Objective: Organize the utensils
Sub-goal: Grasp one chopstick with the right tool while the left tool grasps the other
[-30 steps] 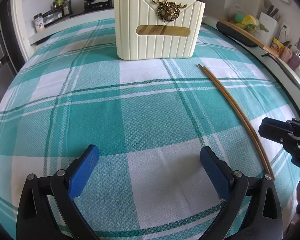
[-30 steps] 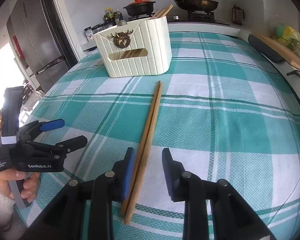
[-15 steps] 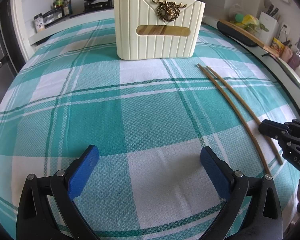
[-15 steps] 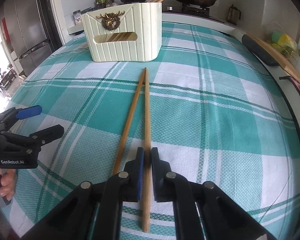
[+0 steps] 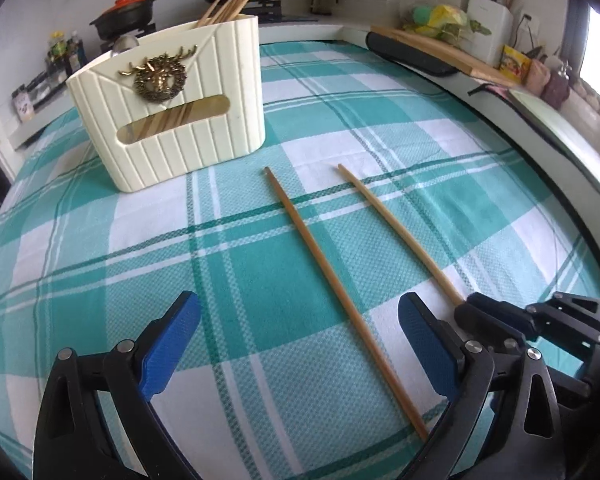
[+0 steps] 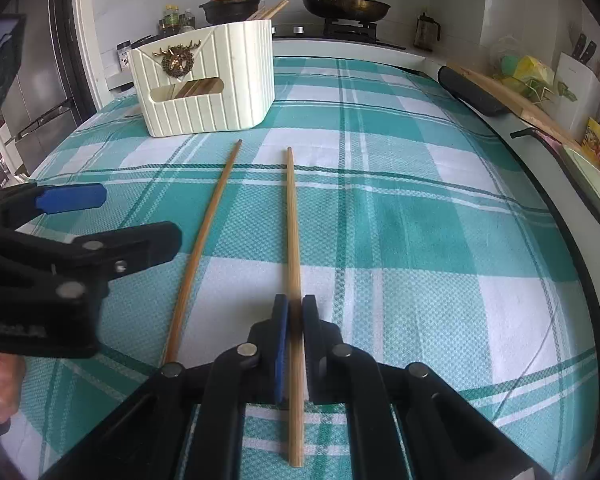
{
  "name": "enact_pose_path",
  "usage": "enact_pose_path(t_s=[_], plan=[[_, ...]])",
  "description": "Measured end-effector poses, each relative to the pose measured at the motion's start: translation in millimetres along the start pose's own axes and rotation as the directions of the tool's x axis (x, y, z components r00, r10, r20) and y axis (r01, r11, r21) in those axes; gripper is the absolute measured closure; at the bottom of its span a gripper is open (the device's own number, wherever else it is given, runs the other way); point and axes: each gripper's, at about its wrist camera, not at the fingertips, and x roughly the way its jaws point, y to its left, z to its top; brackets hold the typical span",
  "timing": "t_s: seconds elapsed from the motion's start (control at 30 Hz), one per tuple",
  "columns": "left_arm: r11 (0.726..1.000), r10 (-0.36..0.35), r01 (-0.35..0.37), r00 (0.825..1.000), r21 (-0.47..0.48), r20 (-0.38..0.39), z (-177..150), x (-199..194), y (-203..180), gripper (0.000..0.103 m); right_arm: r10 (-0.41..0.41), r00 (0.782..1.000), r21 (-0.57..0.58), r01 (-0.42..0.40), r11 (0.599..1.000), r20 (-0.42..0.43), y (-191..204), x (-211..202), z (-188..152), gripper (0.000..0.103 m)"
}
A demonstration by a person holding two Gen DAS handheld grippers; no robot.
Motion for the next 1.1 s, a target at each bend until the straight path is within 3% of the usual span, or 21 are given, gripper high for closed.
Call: enact_pose_path(t_s=[0.1,0.2,0.23,0.27,0.33,0.73,0.9,1.1], plan=[[0.997,0.070,-0.069,0.997,0.044,-0.030,-1.3,16.9,-9.2,0.013,0.002,1.000,0.009,-0.002,1.000,0.003,-6.4,-3.5,-5.1,0.098],[1.000,0.007,-0.007,1.000,-0.007,-0.013,-5.3,15.7,-1.8,0.029,0.006,1.000,0.012,-0.006,1.000,0.007,-8.7,-5.6,-8.0,0.098],[1.000,0.002,-0.002,1.000,-0.016,-0.010,-6.1,14.1,0.1,0.044,0.007,1.000,0.013,-0.007,1.000,0.008,-9.1,-5.6,-8.1,0.098],[1.000,0.019,-0.019,1.000,-0.008,-0.003,-6.5,12.1,0.3,0.067,0.006,1.000,0.013,-0.006,1.000,0.008,-9.0,-5.4,-8.0,0.098],[1.000,0.023,-0.023,1.000,0.005,0.000,-8.2,9.2,0.2,0.093,0.002,1.000,0.009,-0.002,1.000,0.009,-8.4,-5.1,-8.0,0.098],[0.990,0.111,-0.109,0.994,-0.095,0.017,-38.4,-13.2,47.0,0.098,-0.019,1.000,-0.002,0.019,1.000,0.010,-5.0,-6.2,-8.9,0.098],[0.977,0.092,-0.094,0.996,-0.190,-0.016,-54.7,-26.2,84.9,0.098,-0.027,1.000,-0.009,0.027,1.000,0.010,-3.5,-6.4,-9.0,0.098],[0.981,0.059,-0.062,0.998,-0.184,-0.026,-75.0,-42.5,102.8,0.097,0.001,1.000,0.021,-0.001,1.000,0.009,-8.8,-7.3,-9.4,0.098]])
